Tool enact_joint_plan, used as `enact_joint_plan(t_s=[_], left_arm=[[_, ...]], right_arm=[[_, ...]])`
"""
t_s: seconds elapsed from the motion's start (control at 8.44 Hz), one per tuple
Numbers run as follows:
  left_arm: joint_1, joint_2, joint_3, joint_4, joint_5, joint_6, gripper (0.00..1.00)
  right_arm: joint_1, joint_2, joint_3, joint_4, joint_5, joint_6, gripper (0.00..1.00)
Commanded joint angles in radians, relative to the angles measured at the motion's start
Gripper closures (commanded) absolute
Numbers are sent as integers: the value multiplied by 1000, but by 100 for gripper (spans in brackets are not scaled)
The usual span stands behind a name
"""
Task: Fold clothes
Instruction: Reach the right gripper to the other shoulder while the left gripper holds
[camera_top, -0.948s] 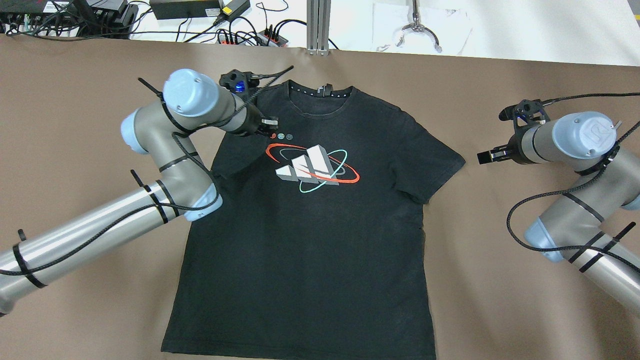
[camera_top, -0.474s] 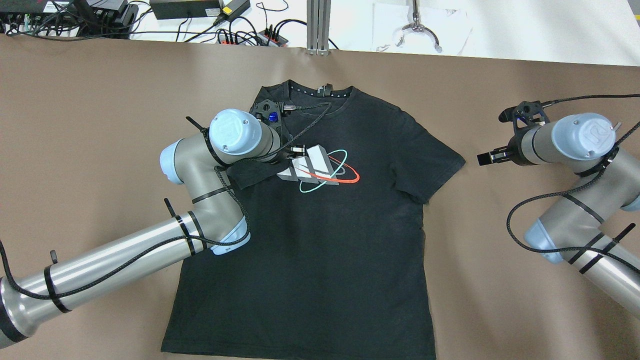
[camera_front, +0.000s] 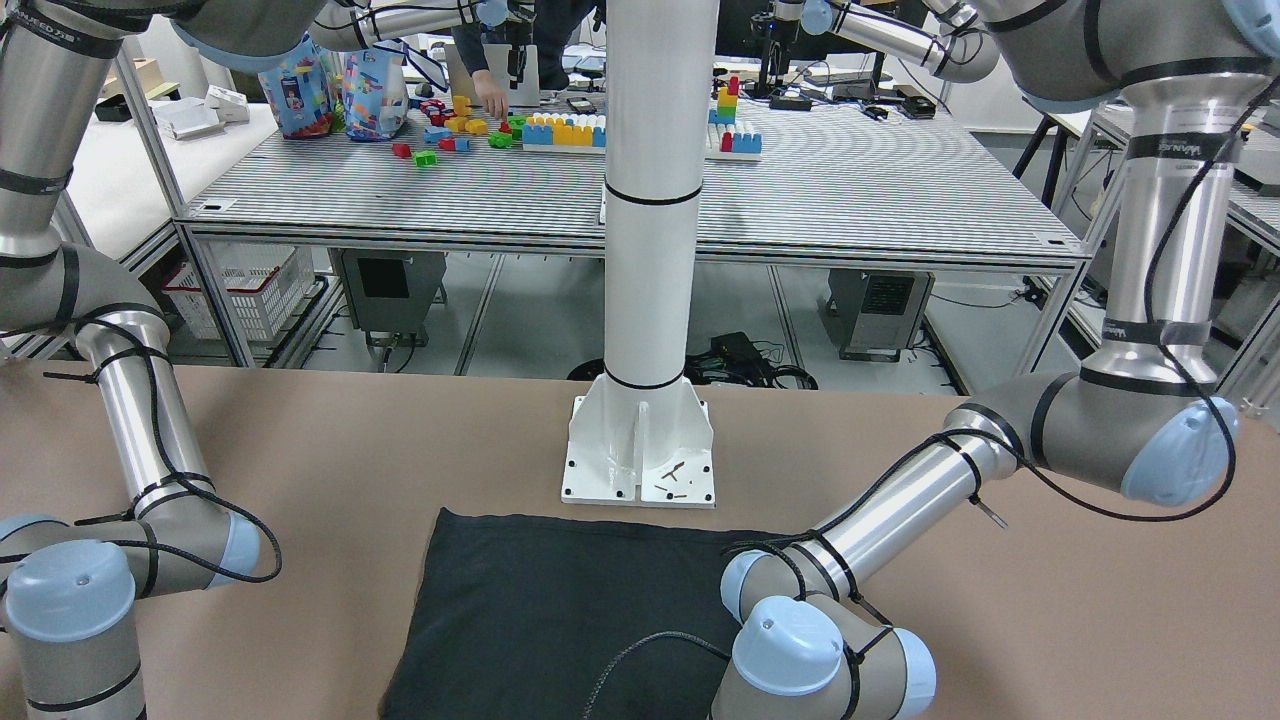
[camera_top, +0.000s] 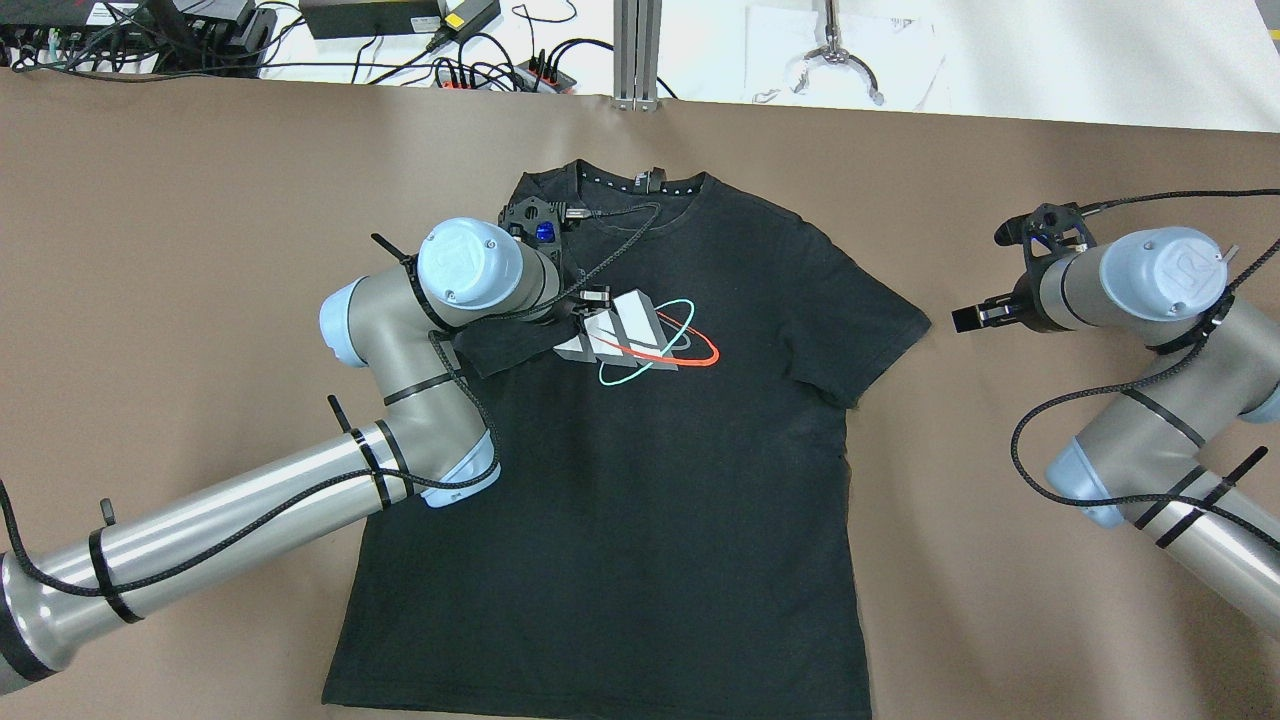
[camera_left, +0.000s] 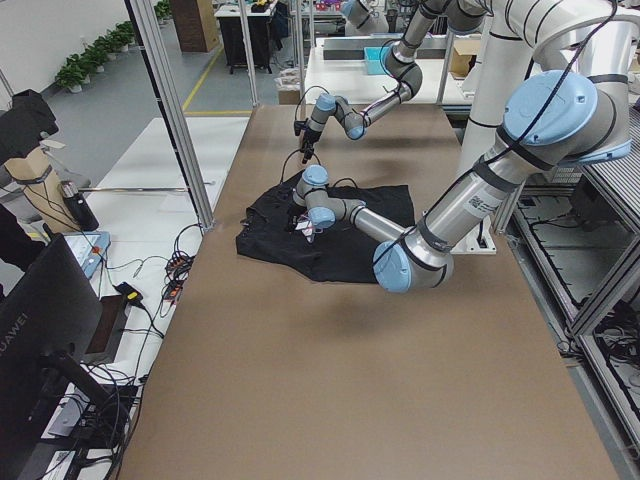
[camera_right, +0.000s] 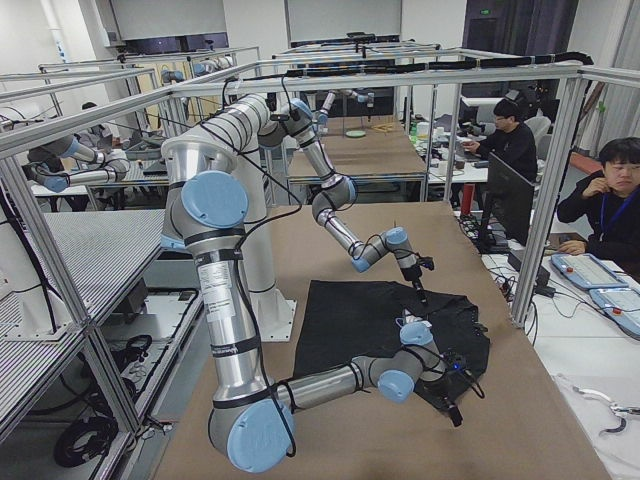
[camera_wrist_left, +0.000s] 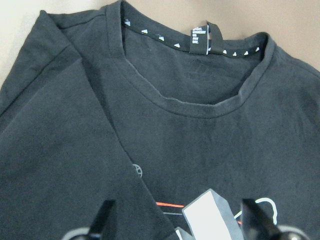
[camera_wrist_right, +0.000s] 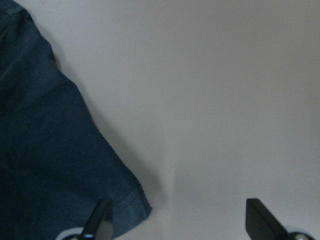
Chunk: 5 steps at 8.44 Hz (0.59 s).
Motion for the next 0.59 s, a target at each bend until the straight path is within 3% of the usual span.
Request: enact_joint_plan(t_s=[0.0,0.12,0.24,0.36,0.47], left_arm=[[-3,-1,1,-1,-3,-1,0],[-2,1,1,-2,-3,-1,0],[-2,1,1,-2,-3,-1,0],[-2,1,1,-2,-3,-1,0],[-2,2,3,-2,-3,0,0]], right_arm=[[-48,12,-84,149,6,83,6],[-58,10,-137,233,6,74,6],[-69,16,-151,245,1,72,11],[-77,16,-151,245,1,72,22],[-77,16,-149,243,3,71,45]])
